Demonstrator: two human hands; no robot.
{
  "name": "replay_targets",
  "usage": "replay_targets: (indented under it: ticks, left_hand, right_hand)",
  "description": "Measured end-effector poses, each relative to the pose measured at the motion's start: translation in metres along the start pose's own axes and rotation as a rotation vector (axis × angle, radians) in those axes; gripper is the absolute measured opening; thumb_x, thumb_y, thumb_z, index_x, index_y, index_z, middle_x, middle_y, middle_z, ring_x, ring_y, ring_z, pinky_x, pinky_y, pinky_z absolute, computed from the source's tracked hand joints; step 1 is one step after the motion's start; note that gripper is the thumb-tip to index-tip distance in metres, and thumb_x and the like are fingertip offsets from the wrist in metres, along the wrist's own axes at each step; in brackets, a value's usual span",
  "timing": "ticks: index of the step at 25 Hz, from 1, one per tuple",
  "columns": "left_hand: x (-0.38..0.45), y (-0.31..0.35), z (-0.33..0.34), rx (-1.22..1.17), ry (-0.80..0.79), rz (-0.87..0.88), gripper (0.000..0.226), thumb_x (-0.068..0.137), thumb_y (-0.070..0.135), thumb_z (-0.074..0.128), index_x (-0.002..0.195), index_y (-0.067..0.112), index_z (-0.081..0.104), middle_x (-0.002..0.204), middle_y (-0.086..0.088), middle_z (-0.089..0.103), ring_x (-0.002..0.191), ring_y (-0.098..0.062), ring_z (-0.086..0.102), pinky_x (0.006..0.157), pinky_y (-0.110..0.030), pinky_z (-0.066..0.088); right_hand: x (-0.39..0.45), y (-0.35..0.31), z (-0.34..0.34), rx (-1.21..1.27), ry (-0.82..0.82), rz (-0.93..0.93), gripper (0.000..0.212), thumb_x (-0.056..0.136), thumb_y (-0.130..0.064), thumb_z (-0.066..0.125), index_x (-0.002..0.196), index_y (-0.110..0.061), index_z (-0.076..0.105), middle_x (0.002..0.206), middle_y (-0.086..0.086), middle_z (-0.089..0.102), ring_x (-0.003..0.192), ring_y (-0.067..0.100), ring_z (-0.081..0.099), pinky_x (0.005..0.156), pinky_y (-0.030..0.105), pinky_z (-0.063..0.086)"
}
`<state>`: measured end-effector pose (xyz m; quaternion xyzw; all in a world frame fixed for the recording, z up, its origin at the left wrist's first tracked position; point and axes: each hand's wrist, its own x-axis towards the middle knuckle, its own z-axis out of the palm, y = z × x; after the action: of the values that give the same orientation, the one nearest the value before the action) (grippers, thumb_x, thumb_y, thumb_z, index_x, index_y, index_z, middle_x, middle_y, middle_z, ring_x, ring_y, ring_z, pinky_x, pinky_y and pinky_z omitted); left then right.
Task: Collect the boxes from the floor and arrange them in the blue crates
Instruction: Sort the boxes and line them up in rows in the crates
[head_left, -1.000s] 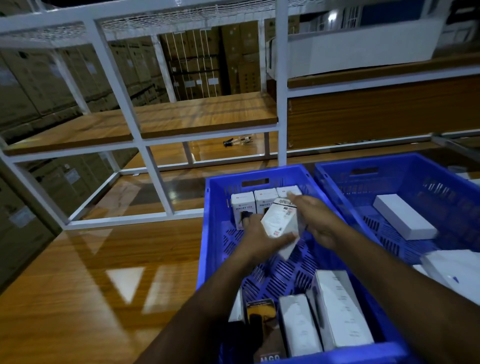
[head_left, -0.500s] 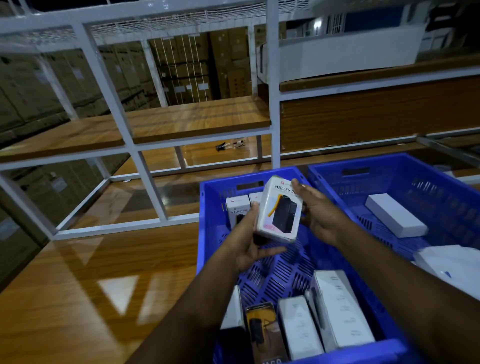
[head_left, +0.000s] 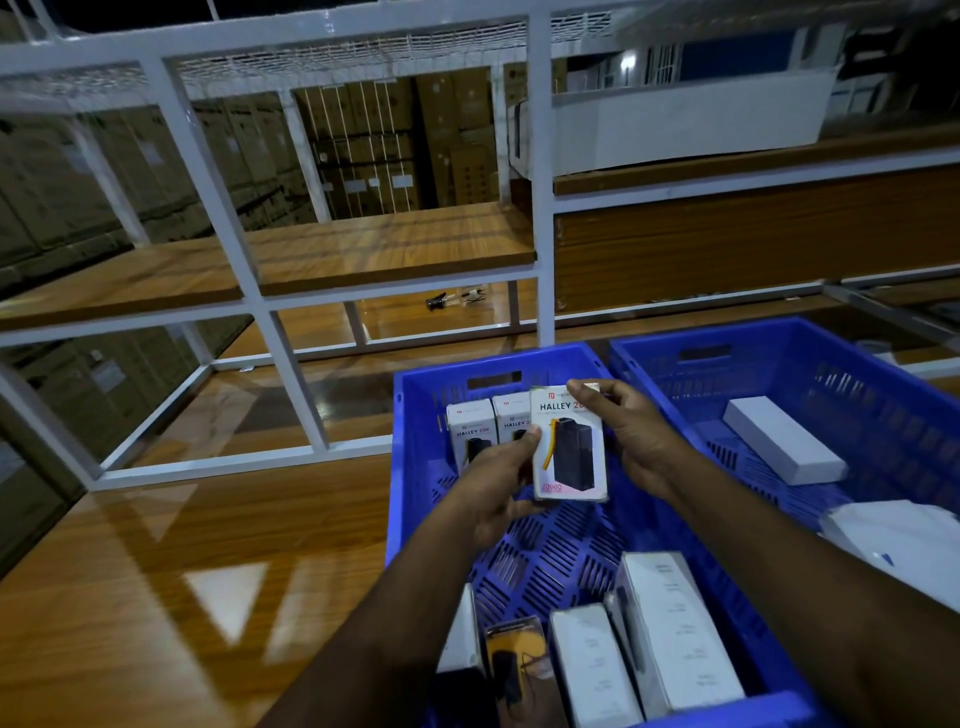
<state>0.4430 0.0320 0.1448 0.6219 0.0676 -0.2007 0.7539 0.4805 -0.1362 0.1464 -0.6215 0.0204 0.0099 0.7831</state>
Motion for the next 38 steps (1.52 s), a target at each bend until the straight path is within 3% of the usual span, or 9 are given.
replay_targets:
  ticks: [4,8,10,13,16,21,27,34,38]
  left_hand:
    - [0.003,0.001,-0.003,0.000,0.003,0.026,0.025,0.102,0.037,0.053,0.109,0.020,0.069,0.109,-0.005,0.077,0.099,-0.018,0.071,0.092,-0.047,0.058]
    - [0.000,-0.003,-0.005,0.274,-0.055,0.112,0.030,0.104,0.029,0.052,0.124,0.010,0.065,0.110,-0.003,0.072,0.076,-0.001,0.071,0.058,-0.019,0.054]
    - [0.004,-0.007,-0.009,0.379,-0.076,0.130,0.035,0.102,0.027,0.056,0.132,0.008,0.058,0.119,-0.006,0.070,0.086,-0.005,0.071,0.057,-0.017,0.052]
    - [0.010,-0.012,-0.015,0.517,-0.066,0.110,0.051,0.095,0.032,0.068,0.140,0.015,0.050,0.137,-0.006,0.059,0.115,-0.024,0.063,0.077,-0.034,0.059]
    - [0.013,-0.012,-0.019,0.612,0.097,0.170,0.056,0.092,0.028,0.071,0.141,0.015,0.048,0.135,-0.004,0.053,0.116,-0.022,0.057,0.093,-0.038,0.053]
    - [0.016,-0.005,-0.033,0.563,0.417,0.470,0.028,0.093,0.020,0.071,0.119,0.014,0.063,0.110,-0.003,0.065,0.103,-0.017,0.063,0.094,-0.040,0.056]
    - [0.014,-0.004,-0.045,0.533,0.548,0.547,0.016,0.093,0.014,0.070,0.108,0.013,0.066,0.100,-0.004,0.069,0.095,-0.016,0.065,0.086,-0.034,0.058]
    - [0.017,-0.002,-0.054,0.437,0.609,0.507,0.008,0.093,0.015,0.070,0.097,0.022,0.066,0.089,-0.001,0.069,0.086,-0.017,0.069,0.082,-0.050,0.061]
    - [0.019,-0.002,-0.054,0.486,0.616,0.498,0.007,0.093,0.018,0.070,0.093,0.024,0.066,0.089,-0.002,0.070,0.086,-0.020,0.070,0.078,-0.052,0.061]
  right_hand:
    - [0.000,-0.002,-0.006,-0.086,-0.079,0.034,0.046,0.081,-0.034,0.075,0.118,-0.011,0.061,0.107,0.007,0.074,0.099,0.025,0.070,0.087,0.042,0.057]
    - [-0.002,-0.015,-0.028,-0.512,-0.264,0.021,0.047,0.078,-0.017,0.081,0.118,-0.013,0.056,0.117,0.007,0.063,0.105,0.020,0.064,0.085,0.033,0.057]
    - [-0.004,-0.020,-0.032,-0.650,-0.372,0.009,0.055,0.076,-0.015,0.083,0.123,-0.019,0.054,0.121,0.003,0.058,0.106,0.017,0.062,0.081,0.026,0.056]
    - [-0.006,-0.022,-0.028,-0.917,-0.501,-0.124,0.071,0.076,-0.017,0.084,0.137,-0.026,0.048,0.133,-0.006,0.053,0.118,0.012,0.054,0.089,0.022,0.051]
    - [0.002,-0.018,-0.022,-1.318,-0.415,-0.251,0.083,0.075,-0.028,0.083,0.146,-0.027,0.040,0.147,-0.004,0.042,0.136,0.017,0.036,0.107,0.032,0.037]
    - [0.041,-0.022,-0.004,-1.862,-0.301,-0.319,0.082,0.078,-0.039,0.078,0.147,-0.031,0.036,0.147,0.004,0.043,0.138,0.029,0.032,0.108,0.055,0.030]
    - [0.082,-0.012,0.002,-1.994,-0.265,-0.158,0.075,0.085,-0.034,0.071,0.148,-0.028,0.030,0.145,0.008,0.044,0.137,0.030,0.037,0.112,0.063,0.020]
    - [0.094,0.020,0.004,-2.136,-0.147,-0.362,0.038,0.090,-0.026,0.058,0.127,-0.020,0.057,0.131,0.011,0.052,0.127,0.032,0.044,0.110,0.071,0.013]
    - [0.096,0.026,0.010,-2.192,-0.108,-0.385,0.032,0.086,-0.029,0.061,0.116,-0.019,0.061,0.123,0.009,0.059,0.122,0.030,0.046,0.113,0.060,0.017]
